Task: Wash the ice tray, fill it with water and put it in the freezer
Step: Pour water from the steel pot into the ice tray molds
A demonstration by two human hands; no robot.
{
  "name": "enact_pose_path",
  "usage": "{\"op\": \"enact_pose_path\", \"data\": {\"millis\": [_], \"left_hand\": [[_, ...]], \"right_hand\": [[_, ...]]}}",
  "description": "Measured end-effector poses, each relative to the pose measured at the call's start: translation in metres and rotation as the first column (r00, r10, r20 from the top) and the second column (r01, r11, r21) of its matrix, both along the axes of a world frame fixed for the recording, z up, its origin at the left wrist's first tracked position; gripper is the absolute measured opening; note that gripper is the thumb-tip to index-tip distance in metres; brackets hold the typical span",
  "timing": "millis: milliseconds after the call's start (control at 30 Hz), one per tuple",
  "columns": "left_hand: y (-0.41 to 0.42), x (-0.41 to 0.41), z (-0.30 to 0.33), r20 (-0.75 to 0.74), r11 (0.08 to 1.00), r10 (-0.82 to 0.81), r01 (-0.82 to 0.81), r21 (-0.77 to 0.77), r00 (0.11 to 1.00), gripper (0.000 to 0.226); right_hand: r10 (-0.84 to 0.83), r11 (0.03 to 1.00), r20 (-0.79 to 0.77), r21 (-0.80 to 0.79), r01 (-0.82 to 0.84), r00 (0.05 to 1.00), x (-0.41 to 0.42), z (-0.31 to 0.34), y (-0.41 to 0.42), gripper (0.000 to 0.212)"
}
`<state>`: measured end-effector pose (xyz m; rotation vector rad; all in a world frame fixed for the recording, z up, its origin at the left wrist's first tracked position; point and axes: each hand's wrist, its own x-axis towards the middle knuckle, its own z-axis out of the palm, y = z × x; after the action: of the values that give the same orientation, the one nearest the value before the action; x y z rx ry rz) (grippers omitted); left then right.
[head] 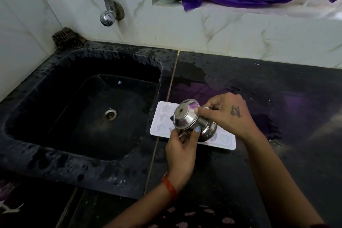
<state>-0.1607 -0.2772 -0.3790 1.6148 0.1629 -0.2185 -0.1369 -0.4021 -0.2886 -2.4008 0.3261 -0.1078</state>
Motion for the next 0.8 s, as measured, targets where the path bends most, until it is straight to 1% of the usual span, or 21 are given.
{"op": "enact_pose_path", "data": {"millis": [100,300,333,433,467,633,800], "left_hand": [[-0.002,-0.002,0.001,-0.017,1.000,-0.025,0.025,-0.014,1.000,0.033],[-0.008,-0.006,-0.002,-0.090,0.994,-0.059,0.050,-0.097,0.994,0.031],[-0.008,-0.007,-0.003,-0.097,0.992,-0.063,0.053,-0.111,0.993,0.034],[-0.009,-0.008,-0.004,-0.105,0.985,-0.066,0.048,-0.166,0.992,0.056],[-0.009,-0.009,-0.003,-0.105,0.983,-0.070,0.050,-0.179,0.992,0.060],[-0.010,-0.012,-0.002,-0.112,0.969,-0.101,0.073,-0.234,0.989,0.063],[-0.010,-0.013,0.000,-0.119,0.964,-0.102,0.068,-0.259,0.988,0.062]], "right_hand": [[0.003,0.999,-0.010,-0.049,-0.004,1.000,-0.002,0.003,-0.001,0.029],[0.029,0.977,-0.023,-0.212,-0.034,0.999,-0.005,0.008,0.001,0.034],[0.028,0.973,-0.025,-0.227,-0.033,0.999,-0.005,0.008,0.001,0.034],[0.027,0.968,-0.033,-0.250,-0.034,0.999,-0.006,0.010,0.003,0.035],[0.028,0.965,-0.033,-0.260,-0.036,0.999,-0.006,0.011,0.004,0.036],[0.042,0.947,-0.014,-0.317,-0.045,0.999,-0.007,0.013,0.006,0.035],[0.050,0.944,-0.009,-0.325,-0.050,0.999,-0.008,0.013,0.006,0.037]]}}
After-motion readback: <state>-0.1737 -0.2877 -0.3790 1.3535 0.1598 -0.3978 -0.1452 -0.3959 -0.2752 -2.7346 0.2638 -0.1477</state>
